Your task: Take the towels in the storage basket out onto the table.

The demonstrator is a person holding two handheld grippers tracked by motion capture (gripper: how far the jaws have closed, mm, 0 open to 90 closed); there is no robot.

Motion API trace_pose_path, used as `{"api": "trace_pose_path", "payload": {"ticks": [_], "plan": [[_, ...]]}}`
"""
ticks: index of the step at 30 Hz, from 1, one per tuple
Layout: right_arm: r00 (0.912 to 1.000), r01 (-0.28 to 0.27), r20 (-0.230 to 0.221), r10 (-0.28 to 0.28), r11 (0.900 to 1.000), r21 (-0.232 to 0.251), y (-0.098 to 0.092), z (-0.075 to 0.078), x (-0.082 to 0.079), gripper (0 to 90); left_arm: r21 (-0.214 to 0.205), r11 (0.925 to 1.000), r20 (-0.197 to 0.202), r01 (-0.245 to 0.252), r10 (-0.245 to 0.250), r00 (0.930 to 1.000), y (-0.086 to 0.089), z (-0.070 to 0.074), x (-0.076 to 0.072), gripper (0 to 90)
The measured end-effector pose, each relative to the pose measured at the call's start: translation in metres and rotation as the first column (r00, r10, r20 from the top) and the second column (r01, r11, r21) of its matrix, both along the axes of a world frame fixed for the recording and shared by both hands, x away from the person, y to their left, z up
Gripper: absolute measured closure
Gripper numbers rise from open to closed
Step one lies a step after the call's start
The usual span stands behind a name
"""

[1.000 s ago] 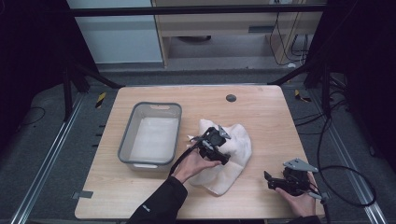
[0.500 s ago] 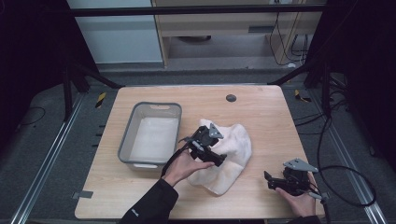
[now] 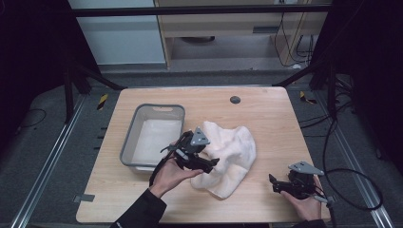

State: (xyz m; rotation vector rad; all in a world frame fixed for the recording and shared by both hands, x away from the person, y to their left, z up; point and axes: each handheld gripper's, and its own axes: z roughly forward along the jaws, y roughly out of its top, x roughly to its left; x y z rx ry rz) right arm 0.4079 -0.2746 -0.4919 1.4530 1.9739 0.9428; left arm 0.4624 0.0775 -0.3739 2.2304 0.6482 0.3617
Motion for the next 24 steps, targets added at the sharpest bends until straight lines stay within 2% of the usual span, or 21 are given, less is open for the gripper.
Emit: {"api": "trace_pose_path", "payload": {"ticks": [6,12,19,24], "plan": [[1.0000,0.002,0.000,-0.002,1.0000,-0.001,0.000,0.000,0.000,7.0,-0.036,0.9988,0.001,-0.034,0.034,0.9994,0.023,-0.003,-0.008,21.8],[1.0000,0.003,-0.002,-0.003,1.0000,-0.004,0.000,-0.001,0.000,6.9,-0.051,0.9968,0.012,-0.062,0.063,0.9980,0.043,-0.005,-0.015,21.8],[1.0000,0.002,0.000,-0.002,0.9999,-0.010,0.000,-0.001,0.000,6.7,-0.086,0.9893,0.033,-0.118,0.121,0.9921,0.069,-0.005,-0.023,21.8],[1.0000,0.004,0.004,-0.004,1.0000,-0.007,0.000,-0.001,-0.001,6.6,-0.118,0.9801,0.042,-0.160,0.166,0.9853,0.088,-0.006,-0.027,21.8]]}}
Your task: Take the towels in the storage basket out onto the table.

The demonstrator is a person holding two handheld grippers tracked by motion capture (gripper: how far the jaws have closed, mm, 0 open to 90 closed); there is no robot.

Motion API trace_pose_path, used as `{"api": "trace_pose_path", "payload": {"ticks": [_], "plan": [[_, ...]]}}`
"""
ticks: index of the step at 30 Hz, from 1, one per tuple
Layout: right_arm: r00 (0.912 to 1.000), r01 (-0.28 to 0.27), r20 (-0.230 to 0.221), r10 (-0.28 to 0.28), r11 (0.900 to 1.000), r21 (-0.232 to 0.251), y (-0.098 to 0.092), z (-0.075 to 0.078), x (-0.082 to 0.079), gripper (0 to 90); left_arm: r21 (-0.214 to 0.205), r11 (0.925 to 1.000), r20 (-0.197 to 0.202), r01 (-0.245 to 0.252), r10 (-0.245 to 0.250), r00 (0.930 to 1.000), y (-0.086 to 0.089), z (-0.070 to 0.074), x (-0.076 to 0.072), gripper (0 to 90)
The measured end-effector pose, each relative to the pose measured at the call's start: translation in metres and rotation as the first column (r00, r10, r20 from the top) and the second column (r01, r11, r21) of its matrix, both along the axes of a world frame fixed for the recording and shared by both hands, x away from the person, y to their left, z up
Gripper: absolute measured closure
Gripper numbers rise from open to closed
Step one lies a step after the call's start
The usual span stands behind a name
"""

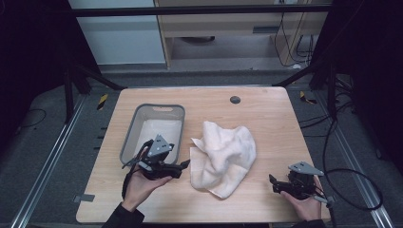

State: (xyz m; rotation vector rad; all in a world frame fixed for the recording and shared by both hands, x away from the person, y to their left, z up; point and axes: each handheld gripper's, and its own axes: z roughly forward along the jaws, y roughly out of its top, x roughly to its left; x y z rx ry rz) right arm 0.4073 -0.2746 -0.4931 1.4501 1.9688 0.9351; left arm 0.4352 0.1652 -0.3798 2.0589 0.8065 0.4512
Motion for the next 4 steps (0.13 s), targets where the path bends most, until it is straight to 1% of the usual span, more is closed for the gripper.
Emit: {"api": "trace_pose_path", "payload": {"ticks": [4], "plan": [[1.0000,0.001,0.002,-0.001,1.0000,0.003,0.0000,-0.0002,-0.0002,6.5,-0.006,0.9997,0.007,-0.024,0.024,0.9997,0.0125,0.0008,-0.0055,21.8]]}}
